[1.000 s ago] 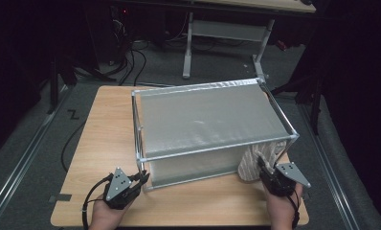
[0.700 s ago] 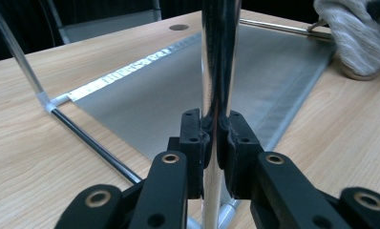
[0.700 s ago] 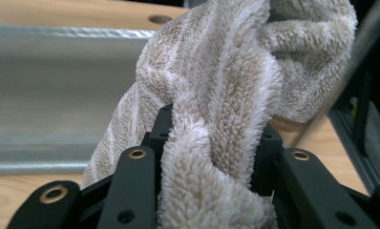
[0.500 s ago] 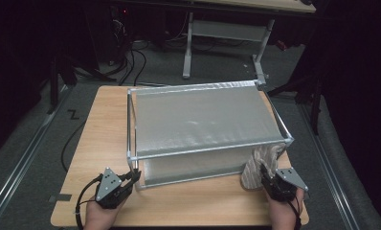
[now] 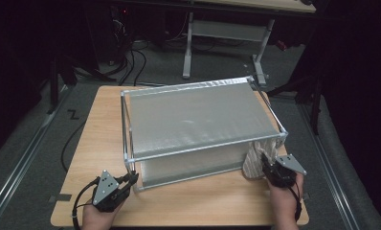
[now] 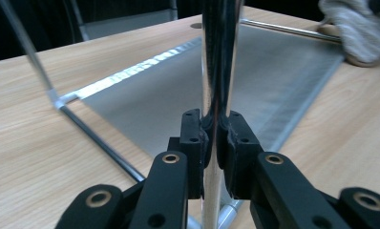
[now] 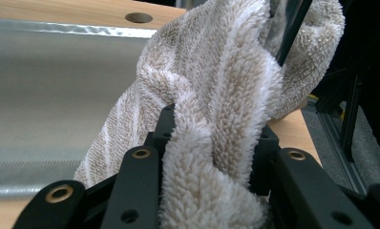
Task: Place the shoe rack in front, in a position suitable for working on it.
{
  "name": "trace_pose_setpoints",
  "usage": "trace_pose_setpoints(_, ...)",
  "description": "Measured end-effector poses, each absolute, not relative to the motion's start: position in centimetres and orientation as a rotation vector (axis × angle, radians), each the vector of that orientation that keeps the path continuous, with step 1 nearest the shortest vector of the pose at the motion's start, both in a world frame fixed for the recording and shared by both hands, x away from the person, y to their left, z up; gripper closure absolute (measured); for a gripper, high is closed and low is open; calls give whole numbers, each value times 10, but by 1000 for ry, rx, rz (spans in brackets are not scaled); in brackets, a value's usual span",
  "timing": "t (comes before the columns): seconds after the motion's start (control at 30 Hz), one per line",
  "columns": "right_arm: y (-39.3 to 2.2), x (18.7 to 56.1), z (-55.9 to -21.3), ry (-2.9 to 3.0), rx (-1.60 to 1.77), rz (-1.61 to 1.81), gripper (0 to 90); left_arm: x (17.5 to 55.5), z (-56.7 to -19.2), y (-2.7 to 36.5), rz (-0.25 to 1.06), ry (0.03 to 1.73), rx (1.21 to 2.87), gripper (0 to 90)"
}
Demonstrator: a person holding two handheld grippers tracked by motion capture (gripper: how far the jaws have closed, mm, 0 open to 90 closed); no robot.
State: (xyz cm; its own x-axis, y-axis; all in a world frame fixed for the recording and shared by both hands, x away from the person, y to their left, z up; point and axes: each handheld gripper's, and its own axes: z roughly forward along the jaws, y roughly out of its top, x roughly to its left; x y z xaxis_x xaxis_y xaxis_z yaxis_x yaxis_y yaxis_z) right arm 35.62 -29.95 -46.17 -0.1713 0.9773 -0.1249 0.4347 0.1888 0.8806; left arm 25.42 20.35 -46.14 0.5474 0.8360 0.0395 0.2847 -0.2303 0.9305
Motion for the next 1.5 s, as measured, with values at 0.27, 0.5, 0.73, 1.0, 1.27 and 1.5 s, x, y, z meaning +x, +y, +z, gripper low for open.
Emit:
trace_pose_setpoints(0.27, -285, 355, -454, 1737, 1330, 996, 635, 245, -461, 179, 652, 843, 1817, 791)
trace_pose_setpoints(0.5, -272, 344, -456, 1770, 1300, 1019, 624, 253, -462, 164, 631, 815, 1808, 790)
trace_pose_setpoints(0.73, -286, 335, -470, 1774, 1367, 951, 632, 260, -464, 183, 666, 879, 1766, 792)
trace_pose_setpoints(1.0, -299, 332, -473, 1708, 1436, 901, 636, 262, -466, 196, 678, 908, 1736, 795)
trace_pose_setpoints(1.27, -299, 354, -468, 1693, 1406, 867, 635, 248, -466, 196, 659, 871, 1756, 793)
trace_pose_setpoints(1.5, -280, 376, -471, 1766, 1355, 907, 627, 234, -466, 174, 618, 778, 1795, 783)
